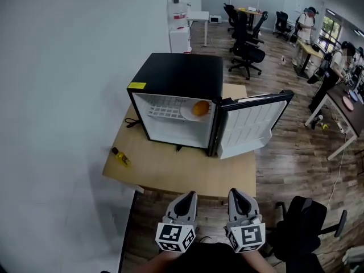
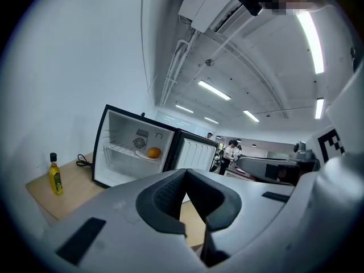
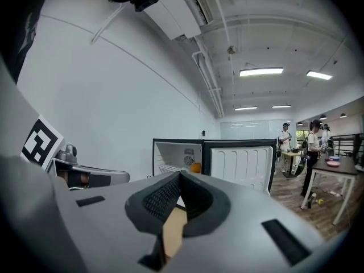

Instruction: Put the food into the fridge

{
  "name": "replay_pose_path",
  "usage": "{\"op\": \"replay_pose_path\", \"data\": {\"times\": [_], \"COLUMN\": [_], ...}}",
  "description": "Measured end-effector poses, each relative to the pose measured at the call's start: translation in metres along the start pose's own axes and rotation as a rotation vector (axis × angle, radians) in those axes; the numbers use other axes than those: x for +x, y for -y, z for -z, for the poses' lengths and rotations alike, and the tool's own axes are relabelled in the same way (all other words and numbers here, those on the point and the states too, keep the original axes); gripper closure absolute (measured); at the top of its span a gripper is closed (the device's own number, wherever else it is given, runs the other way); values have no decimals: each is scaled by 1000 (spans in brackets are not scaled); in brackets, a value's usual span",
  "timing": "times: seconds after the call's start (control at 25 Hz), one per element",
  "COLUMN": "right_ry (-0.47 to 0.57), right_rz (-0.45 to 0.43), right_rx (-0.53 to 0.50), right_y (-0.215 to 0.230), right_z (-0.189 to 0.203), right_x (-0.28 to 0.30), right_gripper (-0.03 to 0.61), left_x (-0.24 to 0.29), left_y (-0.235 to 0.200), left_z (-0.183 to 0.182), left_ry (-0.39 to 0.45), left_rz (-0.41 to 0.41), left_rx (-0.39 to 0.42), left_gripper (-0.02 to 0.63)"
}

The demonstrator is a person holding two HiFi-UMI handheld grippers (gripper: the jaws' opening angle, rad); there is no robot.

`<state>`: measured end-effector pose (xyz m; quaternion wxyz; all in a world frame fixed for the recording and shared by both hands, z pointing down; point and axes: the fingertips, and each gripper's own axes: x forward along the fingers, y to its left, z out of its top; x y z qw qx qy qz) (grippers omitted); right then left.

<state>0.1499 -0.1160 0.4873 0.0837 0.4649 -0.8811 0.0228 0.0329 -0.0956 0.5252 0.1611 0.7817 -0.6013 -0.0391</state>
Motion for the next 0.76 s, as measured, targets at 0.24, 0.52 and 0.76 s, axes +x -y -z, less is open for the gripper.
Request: {"op": "replay_pose_path", "data": {"times": [0.24,0.52,0.76], "right_ry": [13,32,34], "right_rz": [-23,-31,-18], "right_rx": [2,12,15], "right_y": [5,12,18], "right_z": [0,-1,1], "right_x": [-11,-26,-29], "right_gripper": [518,518,518], "left_x": [1,-1,3], "left_y": [17,36,43], "left_z": [-2,-1,1], "left_ry": [8,7,-3], "left_rz": [-10,-14,-4], "left_rx": [25,48,57], "left_gripper": [598,598,598]}}
